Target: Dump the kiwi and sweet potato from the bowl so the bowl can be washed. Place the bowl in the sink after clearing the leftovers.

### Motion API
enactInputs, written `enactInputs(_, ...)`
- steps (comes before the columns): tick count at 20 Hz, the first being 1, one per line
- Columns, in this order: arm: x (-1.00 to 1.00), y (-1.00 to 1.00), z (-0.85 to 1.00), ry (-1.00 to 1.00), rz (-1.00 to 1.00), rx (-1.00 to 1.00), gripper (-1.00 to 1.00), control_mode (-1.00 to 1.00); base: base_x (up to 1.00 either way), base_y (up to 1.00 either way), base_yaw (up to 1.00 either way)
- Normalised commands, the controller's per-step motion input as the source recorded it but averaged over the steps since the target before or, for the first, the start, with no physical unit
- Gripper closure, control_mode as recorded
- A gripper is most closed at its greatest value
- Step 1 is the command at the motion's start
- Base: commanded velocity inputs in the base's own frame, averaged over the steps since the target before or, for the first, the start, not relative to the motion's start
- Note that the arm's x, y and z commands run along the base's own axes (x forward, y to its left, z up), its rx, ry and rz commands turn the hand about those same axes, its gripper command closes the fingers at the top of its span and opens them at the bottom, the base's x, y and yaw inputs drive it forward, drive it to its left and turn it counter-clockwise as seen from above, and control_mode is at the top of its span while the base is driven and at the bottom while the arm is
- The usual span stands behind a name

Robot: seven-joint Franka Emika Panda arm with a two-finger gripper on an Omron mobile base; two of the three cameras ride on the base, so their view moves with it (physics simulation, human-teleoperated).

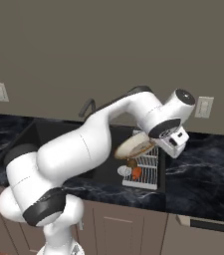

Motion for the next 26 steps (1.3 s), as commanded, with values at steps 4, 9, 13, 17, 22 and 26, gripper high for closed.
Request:
enactInputs(4,-0.29,1.00,0.00,0.00,0.00,0.37,1.00,-1.00,0.00,0.00,0.00)
enactInputs(9,-0.18,1.00,-0.02,-0.02,-0.02,0.30,1.00,-1.00,0.00,0.00,0.00)
enactInputs(13,-0.02,1.00,-0.06,-0.08,-0.06,0.20,1.00,-1.00,0.00,0.00,0.00)
enactInputs(17,0.00,1.00,-0.23,-0.01,-0.12,0.18,1.00,-1.00,0.00,0.00,0.00)
enactInputs(22,-0.02,1.00,-0.38,0.03,-0.16,0.10,1.00,-1.00,0.00,0.00,0.00)
enactInputs(26,-0.12,1.00,-0.22,0.14,-0.20,0.04,1.00,-1.00,0.00,0.00,0.00)
